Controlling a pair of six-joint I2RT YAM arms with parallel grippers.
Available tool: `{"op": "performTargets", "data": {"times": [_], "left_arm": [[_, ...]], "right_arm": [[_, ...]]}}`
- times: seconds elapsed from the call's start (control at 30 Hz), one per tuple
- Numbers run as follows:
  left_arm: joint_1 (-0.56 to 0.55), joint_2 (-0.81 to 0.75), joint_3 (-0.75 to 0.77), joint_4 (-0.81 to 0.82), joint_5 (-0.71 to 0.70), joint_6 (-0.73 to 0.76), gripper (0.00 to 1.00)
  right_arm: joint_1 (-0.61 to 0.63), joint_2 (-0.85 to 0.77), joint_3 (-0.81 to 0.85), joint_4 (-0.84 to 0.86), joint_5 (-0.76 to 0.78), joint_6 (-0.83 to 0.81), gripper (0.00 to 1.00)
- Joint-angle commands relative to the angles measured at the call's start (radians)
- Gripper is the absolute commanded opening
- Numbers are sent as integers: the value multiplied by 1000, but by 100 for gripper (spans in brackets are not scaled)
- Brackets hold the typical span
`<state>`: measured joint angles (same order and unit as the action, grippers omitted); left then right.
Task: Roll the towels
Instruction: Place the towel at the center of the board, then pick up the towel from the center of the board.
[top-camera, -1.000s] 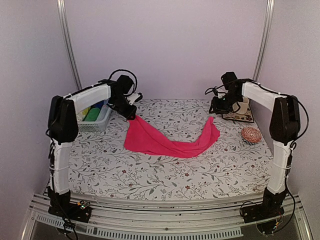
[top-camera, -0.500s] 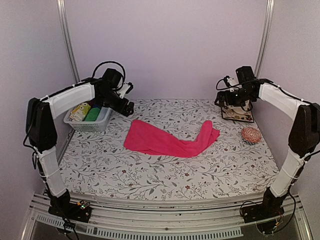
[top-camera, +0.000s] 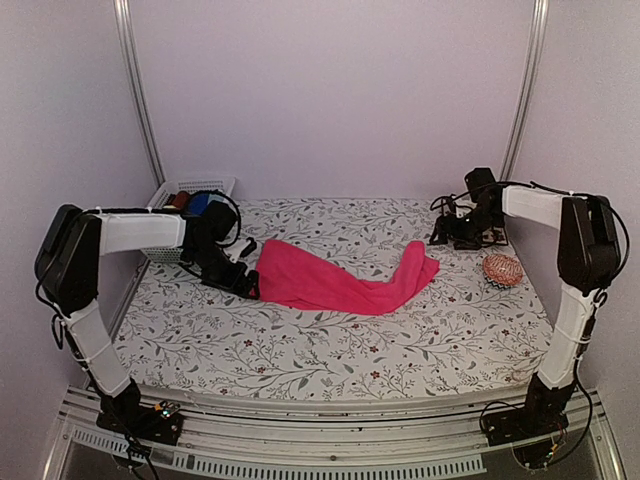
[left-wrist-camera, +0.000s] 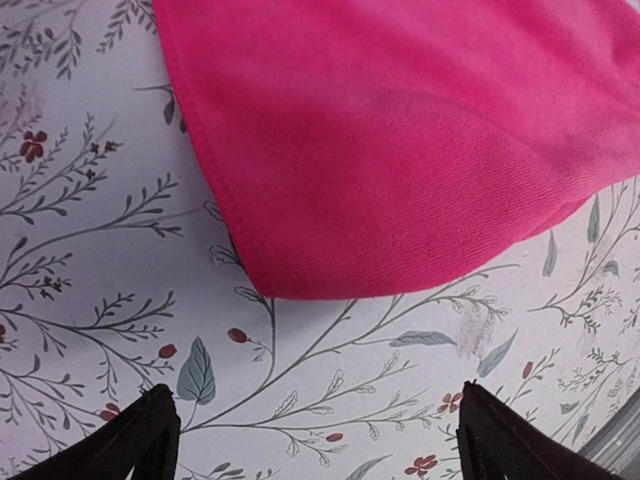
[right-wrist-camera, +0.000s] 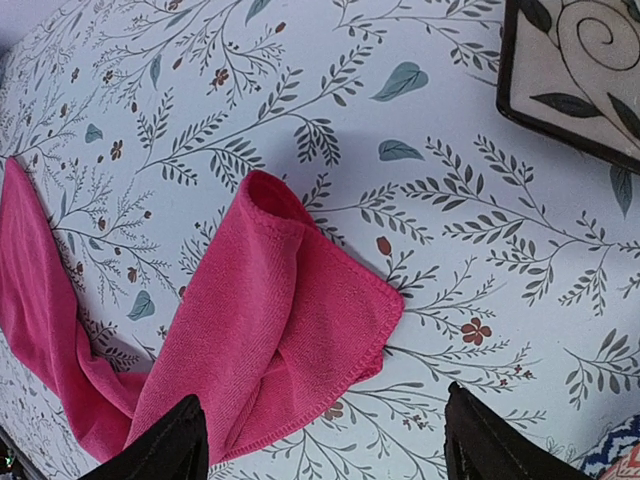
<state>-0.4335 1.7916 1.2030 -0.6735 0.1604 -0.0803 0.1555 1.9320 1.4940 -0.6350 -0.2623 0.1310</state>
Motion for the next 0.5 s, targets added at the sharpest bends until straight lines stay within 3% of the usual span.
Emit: {"op": "performTargets", "data": {"times": [0.0, 0.23, 0.47], "left_arm": [[0, -10, -29, 72, 74, -44, 97], [15, 26, -84, 216, 64, -29, 94], [25, 82, -57, 260, 83, -8, 89]], "right_arm": [[-7, 32, 4, 14, -32, 34, 80], [-7, 57, -8, 29, -59, 39, 76], [-7, 89, -2, 16, 0, 29, 76]]}}
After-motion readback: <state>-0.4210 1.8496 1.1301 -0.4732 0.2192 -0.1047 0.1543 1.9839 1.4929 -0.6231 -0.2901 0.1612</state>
